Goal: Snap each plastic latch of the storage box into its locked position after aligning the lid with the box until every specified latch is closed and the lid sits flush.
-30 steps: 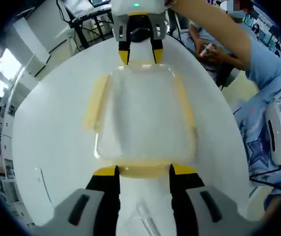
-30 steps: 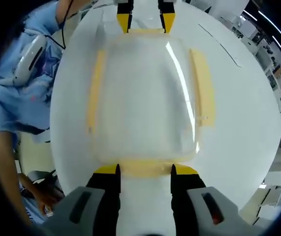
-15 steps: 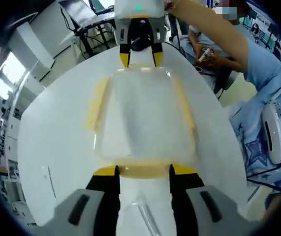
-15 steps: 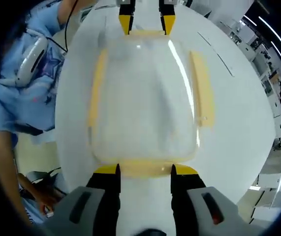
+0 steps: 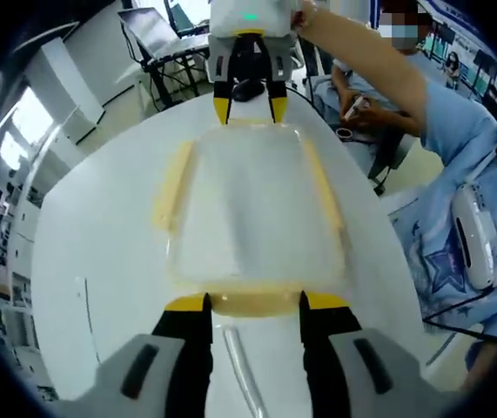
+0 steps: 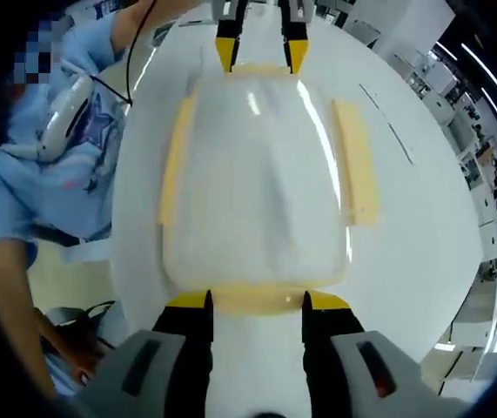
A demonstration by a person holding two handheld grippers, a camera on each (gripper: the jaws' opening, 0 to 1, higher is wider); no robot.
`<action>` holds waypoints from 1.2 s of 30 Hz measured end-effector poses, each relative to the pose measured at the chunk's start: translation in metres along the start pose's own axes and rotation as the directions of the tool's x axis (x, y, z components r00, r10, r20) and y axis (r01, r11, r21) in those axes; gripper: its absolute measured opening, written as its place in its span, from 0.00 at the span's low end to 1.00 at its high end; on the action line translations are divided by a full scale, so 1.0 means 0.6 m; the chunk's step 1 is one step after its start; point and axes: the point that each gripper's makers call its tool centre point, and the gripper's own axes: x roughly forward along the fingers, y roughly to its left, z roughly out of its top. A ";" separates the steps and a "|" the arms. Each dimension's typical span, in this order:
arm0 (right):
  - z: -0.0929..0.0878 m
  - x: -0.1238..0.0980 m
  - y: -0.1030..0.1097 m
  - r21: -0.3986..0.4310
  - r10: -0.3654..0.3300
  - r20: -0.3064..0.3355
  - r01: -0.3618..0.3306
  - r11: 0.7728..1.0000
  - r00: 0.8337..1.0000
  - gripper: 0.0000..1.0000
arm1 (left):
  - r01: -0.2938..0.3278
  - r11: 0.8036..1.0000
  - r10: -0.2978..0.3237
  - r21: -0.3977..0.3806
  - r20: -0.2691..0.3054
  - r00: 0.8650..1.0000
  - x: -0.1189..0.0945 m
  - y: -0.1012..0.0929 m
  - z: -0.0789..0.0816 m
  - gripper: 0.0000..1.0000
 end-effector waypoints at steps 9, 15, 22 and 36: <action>0.044 -0.001 0.012 -0.031 0.003 0.032 -0.002 1.000 0.999 0.39 | -0.015 1.000 0.015 -0.024 0.010 1.000 -0.028 -0.023 -0.030 0.39; 0.066 0.001 0.003 -0.047 0.015 0.034 -0.013 0.999 0.999 0.39 | -0.020 0.999 0.020 -0.040 0.000 1.000 -0.045 -0.019 -0.044 0.39; 0.092 0.019 0.003 -0.072 0.022 0.035 -0.020 0.997 0.999 0.39 | -0.042 0.997 0.042 -0.065 -0.005 0.999 -0.049 -0.030 -0.077 0.39; 0.151 0.055 0.018 -0.121 0.044 0.048 -0.038 0.992 0.998 0.39 | -0.056 0.992 0.055 -0.117 -0.012 0.998 -0.059 -0.062 -0.146 0.39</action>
